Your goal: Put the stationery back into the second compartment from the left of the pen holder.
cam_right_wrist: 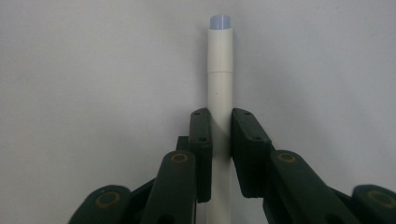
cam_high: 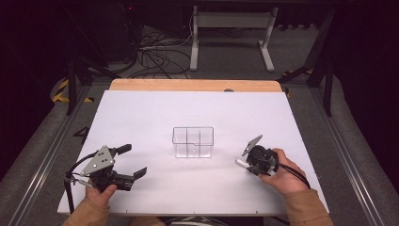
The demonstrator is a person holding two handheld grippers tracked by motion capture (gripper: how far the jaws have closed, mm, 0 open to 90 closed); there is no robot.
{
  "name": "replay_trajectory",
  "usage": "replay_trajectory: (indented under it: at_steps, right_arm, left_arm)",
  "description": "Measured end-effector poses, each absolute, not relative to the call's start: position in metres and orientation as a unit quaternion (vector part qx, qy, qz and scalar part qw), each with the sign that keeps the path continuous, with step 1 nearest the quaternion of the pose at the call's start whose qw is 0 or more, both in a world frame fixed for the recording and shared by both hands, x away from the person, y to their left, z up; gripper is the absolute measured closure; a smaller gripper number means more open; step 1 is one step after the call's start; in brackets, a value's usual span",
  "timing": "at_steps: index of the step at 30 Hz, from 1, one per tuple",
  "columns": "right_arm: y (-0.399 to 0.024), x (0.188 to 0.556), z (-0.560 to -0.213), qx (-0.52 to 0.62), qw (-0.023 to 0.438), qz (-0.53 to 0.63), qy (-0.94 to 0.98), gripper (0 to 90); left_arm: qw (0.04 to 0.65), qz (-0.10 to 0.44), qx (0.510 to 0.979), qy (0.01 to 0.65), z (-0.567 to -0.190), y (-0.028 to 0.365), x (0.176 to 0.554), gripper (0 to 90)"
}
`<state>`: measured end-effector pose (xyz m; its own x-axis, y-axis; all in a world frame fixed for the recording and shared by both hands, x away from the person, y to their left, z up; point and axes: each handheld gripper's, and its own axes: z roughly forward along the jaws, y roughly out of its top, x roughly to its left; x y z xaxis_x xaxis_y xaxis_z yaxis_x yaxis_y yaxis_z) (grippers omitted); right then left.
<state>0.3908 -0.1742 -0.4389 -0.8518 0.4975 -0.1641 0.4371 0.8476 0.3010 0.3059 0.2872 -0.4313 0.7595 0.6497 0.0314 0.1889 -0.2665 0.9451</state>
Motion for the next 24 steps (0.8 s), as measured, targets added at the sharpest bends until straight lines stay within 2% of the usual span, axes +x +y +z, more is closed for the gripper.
replay_trajectory:
  at_steps: [24]
  right_arm:
    - [-0.196,0.367,-0.394,0.25,0.203,0.309,0.895,78.9]
  left_arm:
    - [0.542,0.216,0.766,0.269,-0.431,0.287,0.309,5.3]
